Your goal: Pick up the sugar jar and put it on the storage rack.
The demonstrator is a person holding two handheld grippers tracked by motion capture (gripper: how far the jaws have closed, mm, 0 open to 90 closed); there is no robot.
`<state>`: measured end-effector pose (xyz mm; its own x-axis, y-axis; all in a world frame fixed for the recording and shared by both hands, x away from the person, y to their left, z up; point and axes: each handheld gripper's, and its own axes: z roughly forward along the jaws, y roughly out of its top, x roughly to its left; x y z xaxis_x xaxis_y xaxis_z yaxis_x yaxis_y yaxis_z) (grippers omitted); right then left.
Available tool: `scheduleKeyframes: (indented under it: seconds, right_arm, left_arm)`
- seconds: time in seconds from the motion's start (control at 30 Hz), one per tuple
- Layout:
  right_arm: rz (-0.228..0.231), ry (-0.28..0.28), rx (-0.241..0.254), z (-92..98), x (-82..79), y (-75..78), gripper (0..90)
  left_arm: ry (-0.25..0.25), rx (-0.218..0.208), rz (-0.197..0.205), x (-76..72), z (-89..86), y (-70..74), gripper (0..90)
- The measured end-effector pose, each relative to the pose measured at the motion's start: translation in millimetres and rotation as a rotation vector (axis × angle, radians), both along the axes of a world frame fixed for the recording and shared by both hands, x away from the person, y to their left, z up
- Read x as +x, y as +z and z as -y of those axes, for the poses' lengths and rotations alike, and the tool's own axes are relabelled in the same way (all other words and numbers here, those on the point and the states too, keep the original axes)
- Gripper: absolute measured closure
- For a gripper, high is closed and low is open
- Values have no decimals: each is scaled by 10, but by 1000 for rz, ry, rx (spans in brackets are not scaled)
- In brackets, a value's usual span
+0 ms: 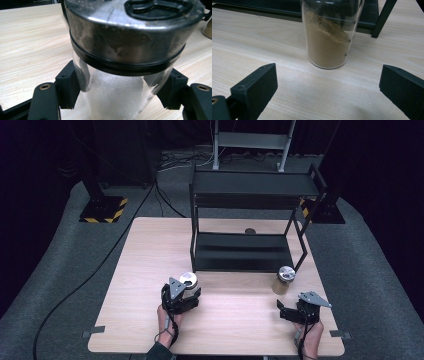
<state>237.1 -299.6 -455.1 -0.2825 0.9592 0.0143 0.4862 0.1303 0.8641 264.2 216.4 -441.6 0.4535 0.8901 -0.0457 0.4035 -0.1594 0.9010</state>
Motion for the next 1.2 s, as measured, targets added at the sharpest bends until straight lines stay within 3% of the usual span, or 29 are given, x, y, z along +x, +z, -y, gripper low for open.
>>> scheduleKeyframes:
  seconds: [0.8, 1.2]
  right_arm:
    - [-1, 5, 0, 6, 3, 1, 8]
    - [-2, 6, 1, 10, 6, 2, 8]
  left_arm:
    - [-45, 34, 11, 136, 146, 54, 303]
    - [-71, 30, 14, 246, 198, 84, 303]
